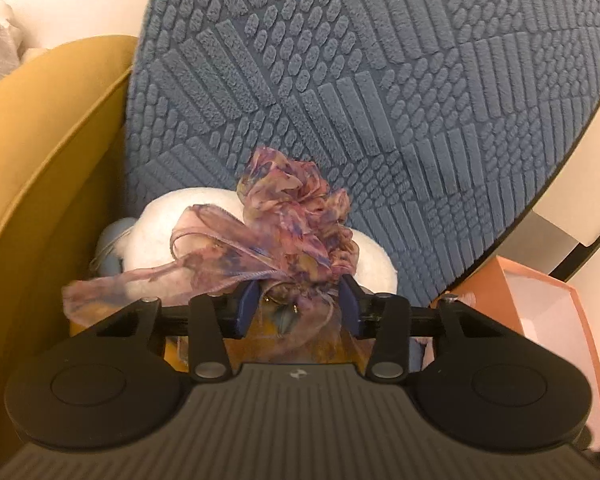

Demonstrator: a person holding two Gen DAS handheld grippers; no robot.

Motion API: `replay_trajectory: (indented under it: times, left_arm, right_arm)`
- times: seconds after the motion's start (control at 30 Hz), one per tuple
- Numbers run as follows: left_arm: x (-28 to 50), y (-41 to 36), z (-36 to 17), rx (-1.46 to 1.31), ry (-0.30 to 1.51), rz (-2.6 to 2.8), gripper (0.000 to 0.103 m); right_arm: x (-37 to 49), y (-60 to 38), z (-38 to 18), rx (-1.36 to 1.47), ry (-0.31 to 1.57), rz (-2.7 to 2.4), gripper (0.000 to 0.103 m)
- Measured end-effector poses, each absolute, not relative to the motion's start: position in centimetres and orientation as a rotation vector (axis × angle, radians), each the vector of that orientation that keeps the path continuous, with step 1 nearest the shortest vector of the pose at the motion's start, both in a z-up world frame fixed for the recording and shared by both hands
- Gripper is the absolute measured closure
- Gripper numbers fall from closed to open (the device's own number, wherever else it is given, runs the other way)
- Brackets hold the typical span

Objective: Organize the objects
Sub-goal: 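Grasp the purple ribbon bow with the left tool while the right tool grasps the pink hair clip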

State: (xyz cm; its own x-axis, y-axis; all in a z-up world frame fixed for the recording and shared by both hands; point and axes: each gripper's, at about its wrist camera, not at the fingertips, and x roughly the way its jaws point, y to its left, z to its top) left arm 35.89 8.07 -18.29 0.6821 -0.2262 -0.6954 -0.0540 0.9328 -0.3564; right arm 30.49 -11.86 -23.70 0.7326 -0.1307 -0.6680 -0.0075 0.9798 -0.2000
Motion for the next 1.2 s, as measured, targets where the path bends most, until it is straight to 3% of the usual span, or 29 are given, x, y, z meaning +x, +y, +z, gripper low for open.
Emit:
replay_trajectory:
  times: [0.43, 0.47, 0.53, 0.57, 0.63, 0.7, 1.2]
  left_arm:
    - [37.4, 8.1, -18.5, -0.431, 0.81, -0.118, 0.067]
    - [37.3, 8.1, -18.5, -0.435, 0.812, -0.111, 0.069]
    - [37.3, 8.1, -18.6, -0.444, 0.819, -0.085, 0.083]
    - [37.3, 8.1, -18.6, -0.449, 0.822, -0.078, 0.083]
    - [37.1, 8.2, -18.7, -0.461, 0.821, -0.074, 0.084]
    - [36.9, 8.1, -18.6, -0.461, 0.818, -0.069, 0.085]
    - [34.4, 9.3, -16.9, -0.54, 0.804, -0.064, 0.098]
  right_arm:
    - [34.9, -11.3, -29.5, -0.383, 0.764, -0.193, 0.063]
    - [34.9, -11.1, -29.7, -0.407, 0.756, -0.198, 0.062]
    - [35.0, -10.9, -29.9, -0.445, 0.747, -0.209, 0.063]
    - [35.1, -10.9, -29.9, -0.459, 0.747, -0.212, 0.063]
    - [35.2, -11.1, -30.1, -0.489, 0.749, -0.232, 0.075]
    - [35.3, -11.6, -29.9, -0.476, 0.752, -0.239, 0.082]
    - [32.7, -13.6, -25.2, -0.31, 0.796, -0.171, 0.088]
